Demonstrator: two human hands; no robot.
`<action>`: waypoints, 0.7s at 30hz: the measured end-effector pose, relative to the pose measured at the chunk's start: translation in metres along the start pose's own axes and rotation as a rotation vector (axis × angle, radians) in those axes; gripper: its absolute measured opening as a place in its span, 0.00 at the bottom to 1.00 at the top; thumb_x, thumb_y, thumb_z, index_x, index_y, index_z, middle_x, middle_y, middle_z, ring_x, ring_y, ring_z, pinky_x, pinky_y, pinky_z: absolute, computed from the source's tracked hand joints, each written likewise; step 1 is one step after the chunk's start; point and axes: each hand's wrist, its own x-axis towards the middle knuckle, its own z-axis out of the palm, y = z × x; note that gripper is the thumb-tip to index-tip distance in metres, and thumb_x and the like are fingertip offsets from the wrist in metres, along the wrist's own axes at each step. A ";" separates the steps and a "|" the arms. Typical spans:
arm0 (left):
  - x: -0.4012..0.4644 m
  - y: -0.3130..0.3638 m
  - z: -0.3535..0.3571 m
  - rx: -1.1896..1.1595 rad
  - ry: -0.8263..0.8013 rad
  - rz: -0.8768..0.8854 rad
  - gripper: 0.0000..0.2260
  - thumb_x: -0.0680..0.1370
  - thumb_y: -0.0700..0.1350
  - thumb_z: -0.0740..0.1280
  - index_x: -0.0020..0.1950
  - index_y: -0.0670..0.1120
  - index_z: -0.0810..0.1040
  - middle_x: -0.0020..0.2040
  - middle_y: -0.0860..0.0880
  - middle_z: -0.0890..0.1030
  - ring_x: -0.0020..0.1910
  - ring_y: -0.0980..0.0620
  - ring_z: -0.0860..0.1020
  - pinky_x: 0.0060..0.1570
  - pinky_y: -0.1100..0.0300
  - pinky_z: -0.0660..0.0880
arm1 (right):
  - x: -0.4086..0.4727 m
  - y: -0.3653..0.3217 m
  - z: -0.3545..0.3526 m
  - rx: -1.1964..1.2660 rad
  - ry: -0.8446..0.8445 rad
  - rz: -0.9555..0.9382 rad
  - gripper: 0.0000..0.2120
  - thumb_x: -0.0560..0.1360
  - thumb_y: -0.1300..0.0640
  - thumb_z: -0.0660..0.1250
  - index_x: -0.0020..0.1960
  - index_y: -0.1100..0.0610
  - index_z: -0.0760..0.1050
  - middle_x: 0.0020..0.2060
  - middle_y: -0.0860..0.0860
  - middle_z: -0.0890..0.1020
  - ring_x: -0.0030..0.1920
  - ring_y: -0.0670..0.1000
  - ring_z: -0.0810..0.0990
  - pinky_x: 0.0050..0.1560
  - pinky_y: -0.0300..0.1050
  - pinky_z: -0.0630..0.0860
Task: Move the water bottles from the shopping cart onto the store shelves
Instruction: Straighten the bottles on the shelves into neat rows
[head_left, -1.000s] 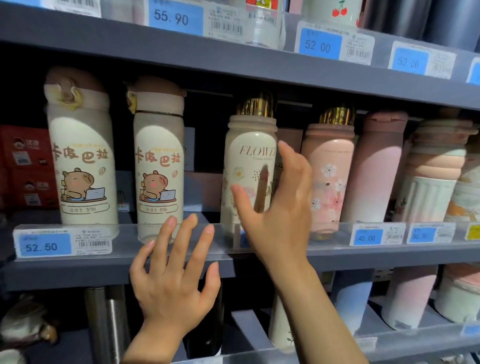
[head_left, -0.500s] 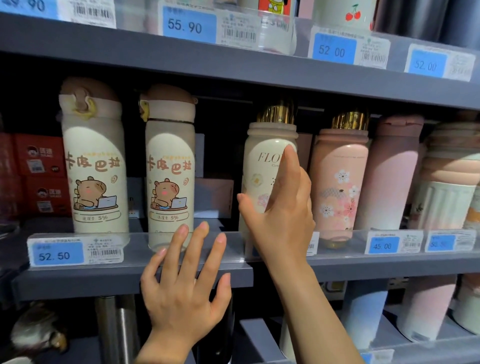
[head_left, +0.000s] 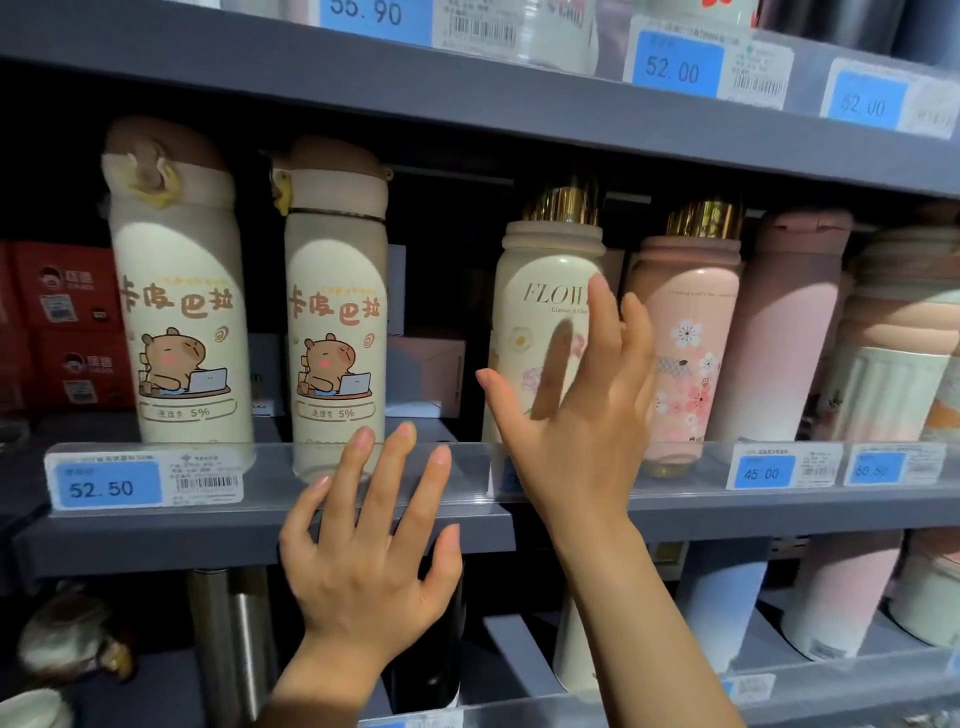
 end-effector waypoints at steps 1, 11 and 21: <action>0.000 0.000 -0.001 -0.001 -0.008 -0.006 0.19 0.79 0.52 0.56 0.69 0.50 0.72 0.69 0.46 0.72 0.68 0.43 0.70 0.58 0.47 0.67 | -0.002 -0.003 -0.002 0.013 0.057 -0.060 0.38 0.70 0.44 0.72 0.73 0.51 0.56 0.70 0.61 0.66 0.67 0.60 0.69 0.62 0.56 0.69; -0.013 -0.039 -0.029 -0.079 -0.099 -0.206 0.21 0.79 0.51 0.58 0.70 0.44 0.67 0.73 0.44 0.65 0.78 0.54 0.53 0.76 0.49 0.50 | -0.014 -0.074 0.018 0.305 -0.076 -0.115 0.30 0.73 0.52 0.69 0.71 0.50 0.60 0.67 0.59 0.70 0.66 0.58 0.71 0.63 0.50 0.70; -0.036 -0.108 -0.050 0.130 -0.257 -0.086 0.23 0.84 0.57 0.46 0.78 0.54 0.55 0.81 0.52 0.48 0.79 0.52 0.49 0.76 0.51 0.45 | -0.016 -0.110 0.043 0.285 -0.439 0.059 0.47 0.73 0.53 0.70 0.77 0.41 0.40 0.72 0.48 0.62 0.63 0.55 0.72 0.49 0.47 0.68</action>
